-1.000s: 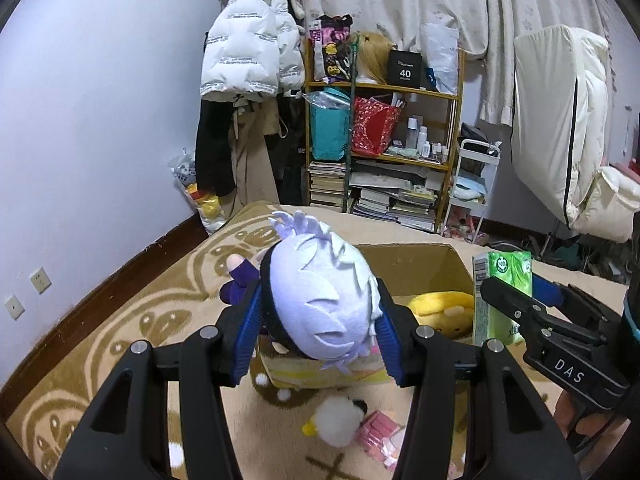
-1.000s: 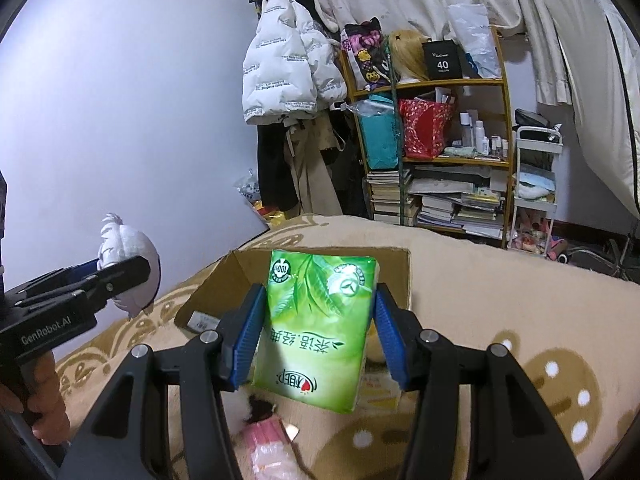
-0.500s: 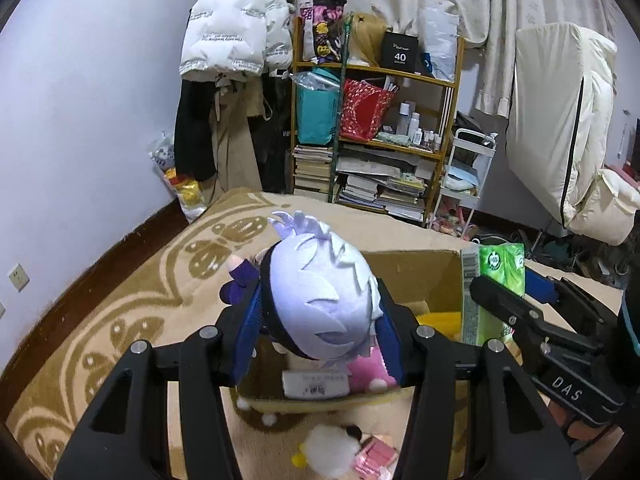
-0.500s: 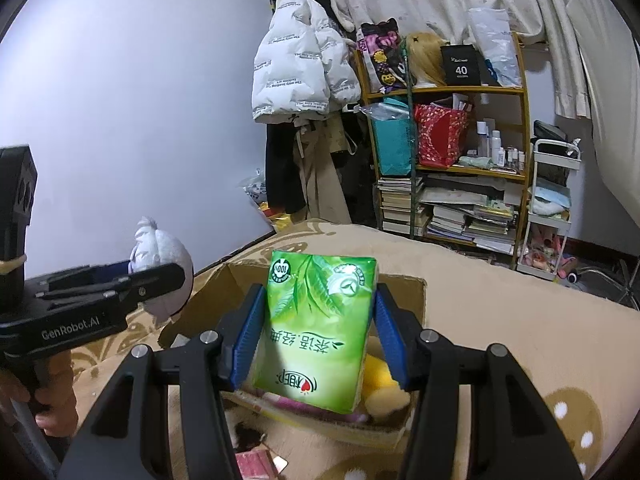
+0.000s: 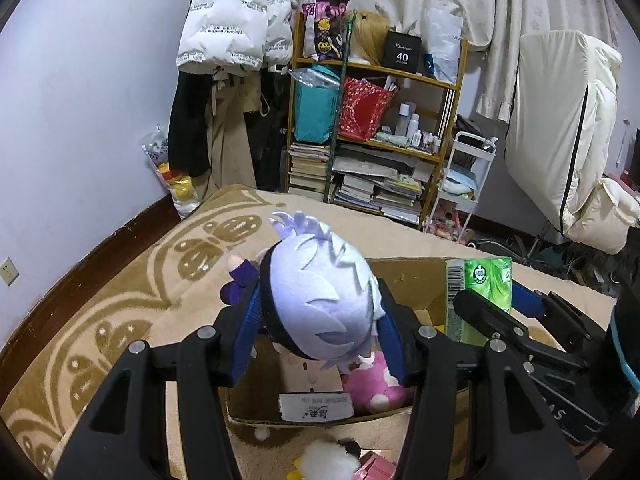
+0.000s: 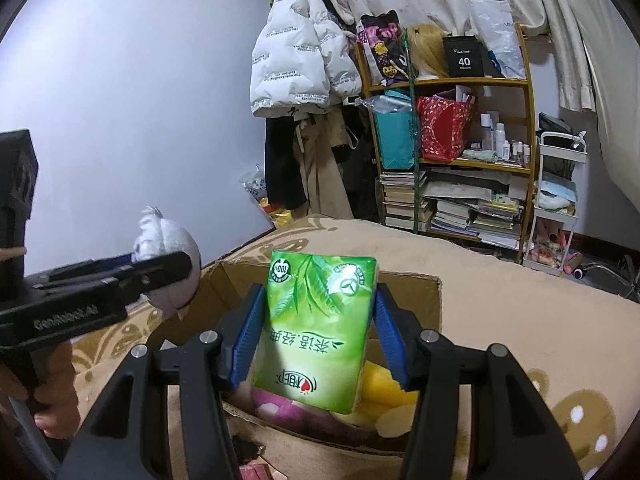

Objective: Organize soft objects
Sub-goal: 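Open both tools to drop the doll and green tissues into the box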

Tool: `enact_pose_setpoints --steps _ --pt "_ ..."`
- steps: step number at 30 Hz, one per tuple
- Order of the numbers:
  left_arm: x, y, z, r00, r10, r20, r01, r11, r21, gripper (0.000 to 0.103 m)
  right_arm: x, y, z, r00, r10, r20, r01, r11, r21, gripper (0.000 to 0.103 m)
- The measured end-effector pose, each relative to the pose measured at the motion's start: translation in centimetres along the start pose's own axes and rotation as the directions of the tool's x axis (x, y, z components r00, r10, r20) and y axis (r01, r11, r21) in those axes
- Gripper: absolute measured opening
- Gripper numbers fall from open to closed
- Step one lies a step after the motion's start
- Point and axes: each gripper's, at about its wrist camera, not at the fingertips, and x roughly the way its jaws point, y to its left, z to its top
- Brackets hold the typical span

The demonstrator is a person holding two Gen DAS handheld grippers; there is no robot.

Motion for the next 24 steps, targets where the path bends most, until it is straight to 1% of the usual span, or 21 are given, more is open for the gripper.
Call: enact_pose_setpoints --steps 8,15,18,21,23,24 --pt "1.5 0.7 -0.6 0.999 -0.011 -0.04 0.01 1.0 -0.027 0.054 0.9 1.3 -0.8 1.0 0.017 -0.016 -0.018 0.999 -0.051 0.057" --pt "1.7 0.6 -0.5 0.999 -0.011 -0.042 0.01 1.0 -0.017 0.056 1.3 1.3 -1.2 1.0 0.019 -0.015 -0.02 0.998 -0.057 0.058" --pt "1.7 0.6 -0.5 0.998 -0.016 -0.054 0.015 1.0 -0.015 0.058 1.4 1.2 -1.4 0.999 0.02 -0.028 -0.022 0.999 -0.046 0.059" --pt "1.7 0.7 -0.4 0.998 -0.015 -0.064 0.015 1.0 -0.015 0.068 1.3 1.2 -1.6 0.999 0.014 -0.041 -0.016 0.999 -0.05 0.06" --pt "1.4 0.9 -0.4 0.998 -0.013 -0.059 0.012 1.0 -0.025 0.072 1.2 1.1 -1.6 0.999 0.014 -0.043 -0.016 0.999 -0.051 0.063" --pt "1.4 1.1 -0.4 0.998 -0.013 -0.062 0.011 0.999 -0.034 0.075 1.2 1.0 -1.6 0.999 0.015 -0.043 -0.017 0.999 -0.048 0.065"
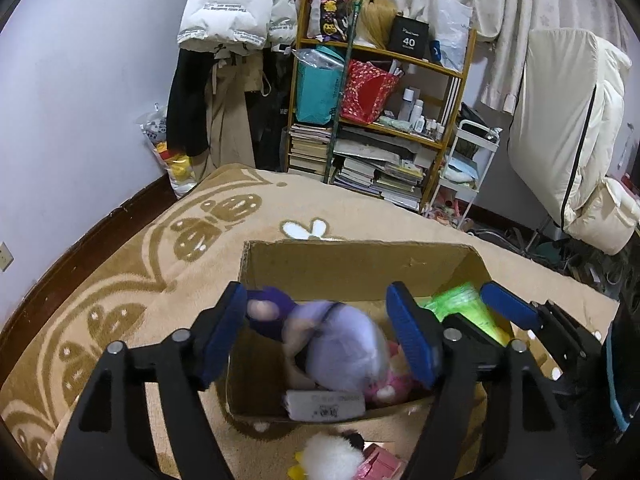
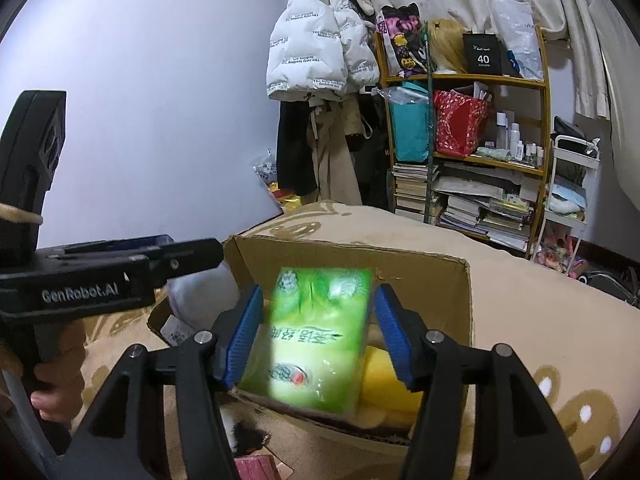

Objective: Organize soft objects
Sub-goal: 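Open both tools to drop the doll and green tissues into the box, then move both tools back down toward the white pompom toy and pink bag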

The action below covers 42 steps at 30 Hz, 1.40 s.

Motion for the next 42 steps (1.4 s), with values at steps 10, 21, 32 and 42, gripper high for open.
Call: enact_pose_setpoints --steps 10,21,32,42 --pt "-1.0 0.7 0.0 0.999 0.047 -0.022 -0.047 0.999 -0.008 0.086 -1.6 0.0 0.4 1.0 -0.014 0.011 0.014 1.0 0.023 0.083" --pt "-4.2 1.2 -1.0 0.995 0.088 -0.055 -0.089 0.996 -0.031 0.095 -5.3 1.0 0.3 0.998 -0.065 -0.009 0.066 0.998 0.026 0.103" --pt "-8.7 0.8 -2.6 0.992 0.091 -0.084 -0.094 0.995 -0.031 0.1 -9.9 2.2 -0.6 0.995 -0.103 -0.018 0.103 0.994 0.026 0.103" --pt "-11.0 0.4 -4.5 0.984 0.093 -0.151 -0.092 0.996 0.011 0.1 -12.3 3.8 -2.1 0.991 -0.119 -0.067 0.121 0.992 0.029 0.103"
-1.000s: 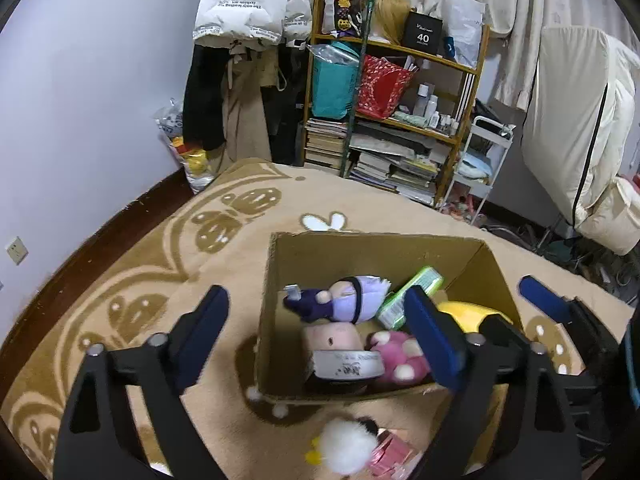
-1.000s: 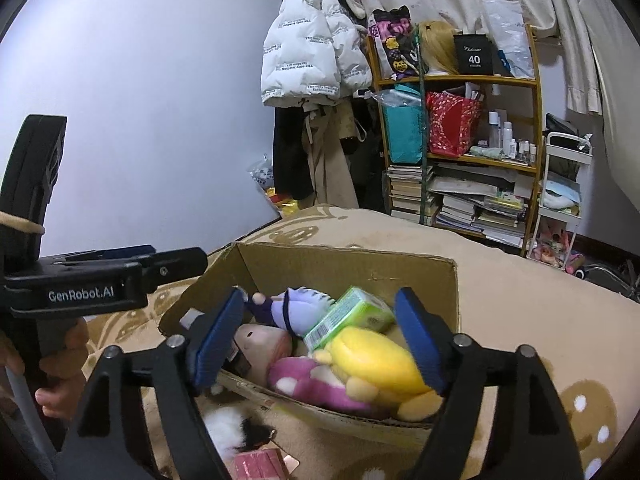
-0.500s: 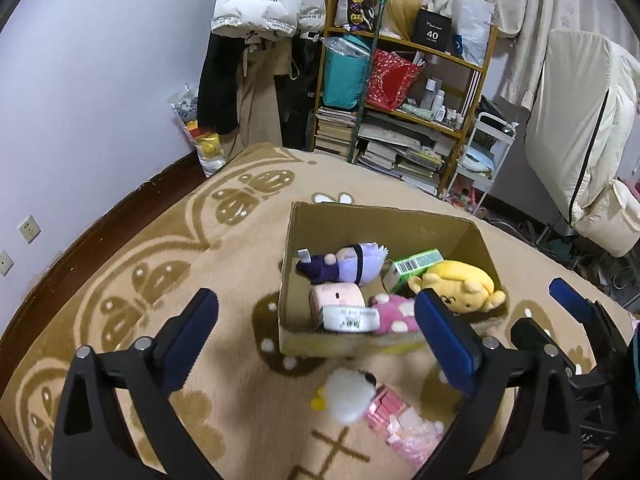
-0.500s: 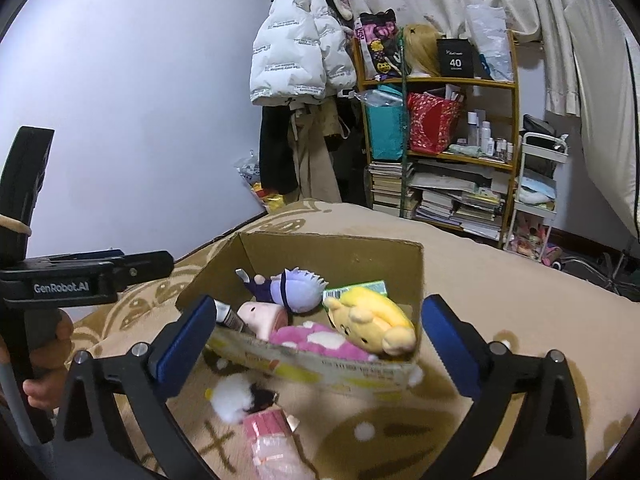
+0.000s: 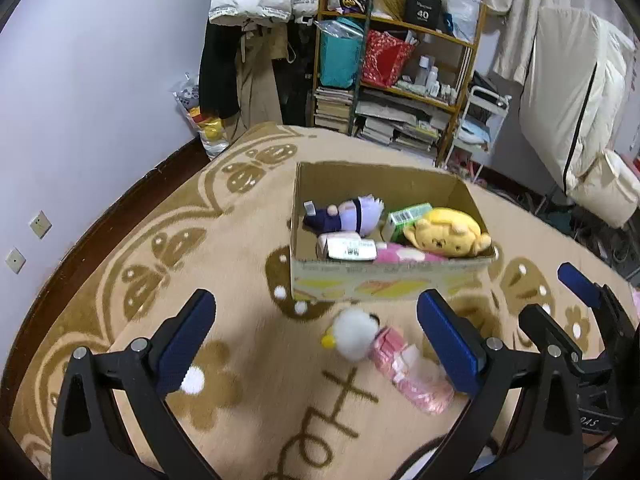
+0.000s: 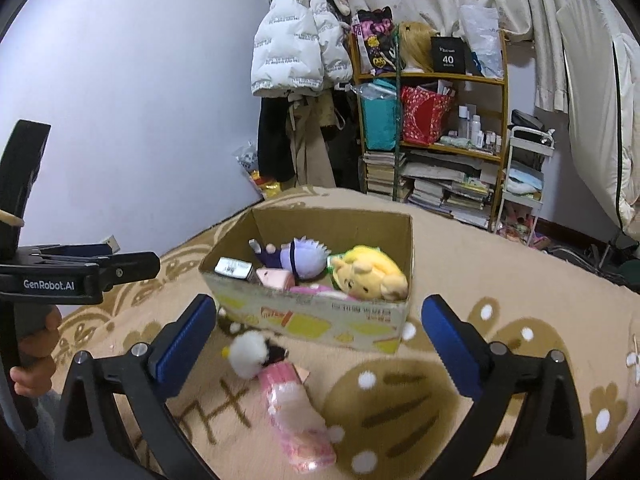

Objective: Organize soft objects
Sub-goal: 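Move both tools back down toward the white pompom toy and pink bag, then grasp the white pompom toy with the left tool while the right tool grasps the pink bag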

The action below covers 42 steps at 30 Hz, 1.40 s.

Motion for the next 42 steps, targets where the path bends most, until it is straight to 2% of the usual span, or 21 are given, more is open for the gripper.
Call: enact_pose_setpoints --steps 10,20,30,42 --pt "-0.5 -0.5 -1.7 0.998 0.045 -0.044 -0.043 0.998 0.052 0.1 0.2 0.2 -1.7 0.998 0.001 -0.055 0.001 1.0 0.025 0.103" --pt "2.2 0.1 -2.3 0.99 0.068 -0.122 -0.062 0.997 0.049 0.1 3.5 -0.2 -3.4 0.991 -0.003 -0.132 0.008 0.999 0.038 0.103" --pt "6.2 0.1 -2.8 0.972 0.075 -0.222 -0.062 0.996 0.065 0.1 8.5 -1.6 -5.4 0.965 0.0 -0.261 0.032 0.993 0.118 0.103" --pt "10.4 -1.2 -2.9 0.954 0.059 -0.294 -0.035 0.996 0.086 0.1 12.0 -1.2 -7.2 0.932 0.014 -0.361 0.034 0.991 0.127 0.103"
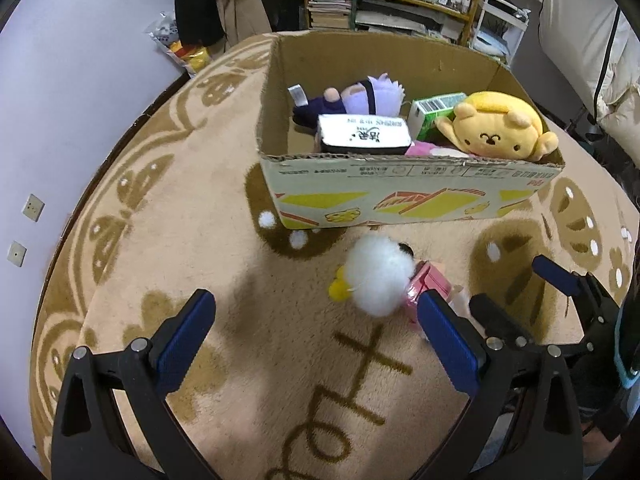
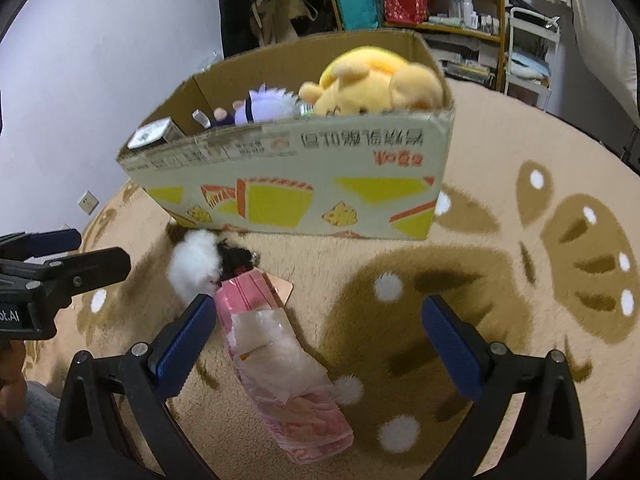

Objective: Organize soft objects
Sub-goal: 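Grasp the white pompom toy with the left tool while the right tool grasps the pink bag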

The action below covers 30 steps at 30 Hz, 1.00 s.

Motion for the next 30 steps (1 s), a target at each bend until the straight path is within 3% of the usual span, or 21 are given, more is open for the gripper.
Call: enact_pose_setpoints --steps 11,19,30 --pt "2.6 -1.1 0.7 0.998 -0.043 -0.04 0.044 0.999 0.021 0.1 2.8 1.3 -0.9 0.992 0.085 -0.093 -0.085 0.996 0.004 0.103" --pt "4.1 -2.0 1.0 0.997 -0.058 -0.058 0.061 0.997 0.049 0.1 4.0 1.9 -1.4 0.988 0.07 -0.135 -0.074 0.997 -0.026 0.101" --pt "5.9 -2.0 1.1 0.997 -0.02 -0.079 0.024 0.998 0.052 0.1 4.2 1.6 -1.4 0.988 0.077 -0.137 -0.081 0.997 -0.02 0.101"
